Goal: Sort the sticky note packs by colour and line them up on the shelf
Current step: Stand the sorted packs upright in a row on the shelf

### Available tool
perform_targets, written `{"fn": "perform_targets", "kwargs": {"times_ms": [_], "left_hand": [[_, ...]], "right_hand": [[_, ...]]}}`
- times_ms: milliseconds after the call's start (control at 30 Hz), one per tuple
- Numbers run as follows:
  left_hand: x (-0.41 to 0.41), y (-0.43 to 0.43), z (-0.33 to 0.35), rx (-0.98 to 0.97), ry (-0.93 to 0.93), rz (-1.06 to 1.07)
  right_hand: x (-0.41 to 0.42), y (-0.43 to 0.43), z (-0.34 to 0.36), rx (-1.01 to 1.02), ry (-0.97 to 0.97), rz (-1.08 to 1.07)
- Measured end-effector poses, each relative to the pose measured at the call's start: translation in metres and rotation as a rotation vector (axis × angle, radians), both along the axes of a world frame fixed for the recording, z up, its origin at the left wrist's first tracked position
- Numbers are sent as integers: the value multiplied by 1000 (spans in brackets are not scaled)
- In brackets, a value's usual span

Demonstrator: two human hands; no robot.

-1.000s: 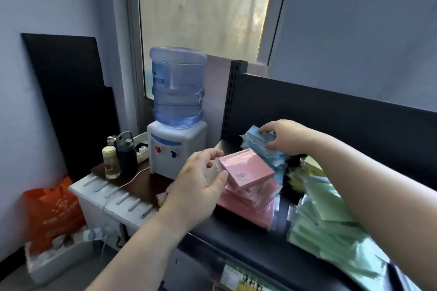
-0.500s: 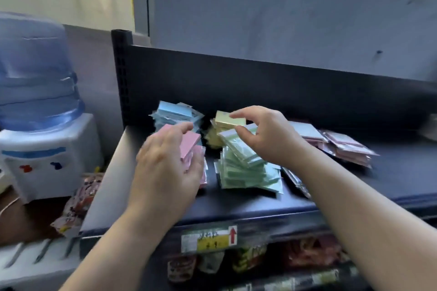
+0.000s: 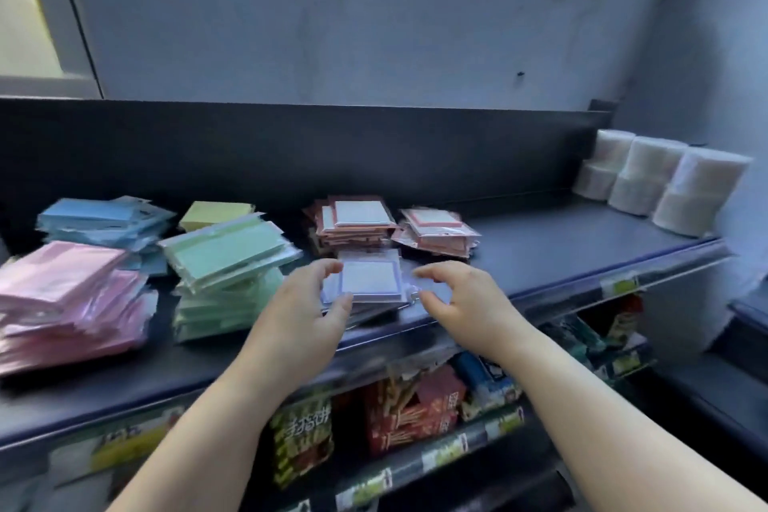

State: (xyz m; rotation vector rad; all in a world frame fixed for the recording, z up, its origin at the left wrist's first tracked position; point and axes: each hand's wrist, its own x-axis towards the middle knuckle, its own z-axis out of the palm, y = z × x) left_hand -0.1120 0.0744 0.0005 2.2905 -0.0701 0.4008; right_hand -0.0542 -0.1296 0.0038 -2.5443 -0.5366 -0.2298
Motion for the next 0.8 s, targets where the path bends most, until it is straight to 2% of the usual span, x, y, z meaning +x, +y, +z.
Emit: {"fn": "perform_targets", "kwargs": {"times_ms": [100,233,367,467,633,800], "left_hand": [[21,-26,-8,43,130,64],[31,-45,-10,22,212,209],[29,-53,-3,-27,266,311],[23,-51,-5,-56,258,346],[24,-36,-3,-1,226,347],[53,-29,6,150,321,261]], "right_hand": [[10,-31,-9,-21,73,22],[26,-48,-12,-44,113,75],[42,-36,-9,-105,160,127],[51,-16,-3,-66,200,147],[71,1,-3,-60,255,154],[77,-2,-9,99,313,156]]}}
